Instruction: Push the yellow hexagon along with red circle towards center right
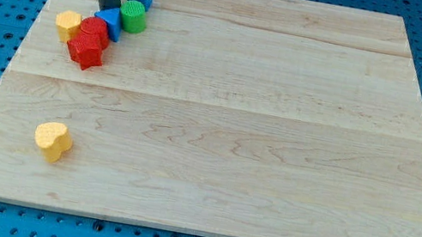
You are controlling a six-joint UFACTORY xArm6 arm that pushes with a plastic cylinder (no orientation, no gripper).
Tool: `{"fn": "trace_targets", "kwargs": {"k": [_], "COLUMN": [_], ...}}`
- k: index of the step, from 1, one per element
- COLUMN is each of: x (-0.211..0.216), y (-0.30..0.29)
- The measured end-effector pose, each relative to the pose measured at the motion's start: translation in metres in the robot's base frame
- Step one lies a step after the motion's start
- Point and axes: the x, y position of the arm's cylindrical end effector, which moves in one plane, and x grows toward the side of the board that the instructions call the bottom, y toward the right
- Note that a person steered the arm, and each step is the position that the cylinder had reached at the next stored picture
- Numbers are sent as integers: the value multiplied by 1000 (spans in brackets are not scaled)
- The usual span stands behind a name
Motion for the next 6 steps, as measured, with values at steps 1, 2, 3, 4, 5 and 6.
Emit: {"fn": "trace_targets", "kwargs": {"k": [1, 2, 3, 4, 5, 6], "x": [0, -5, 1, 49, 61, 61], "y": [1, -49, -108, -82, -37, 26]}}
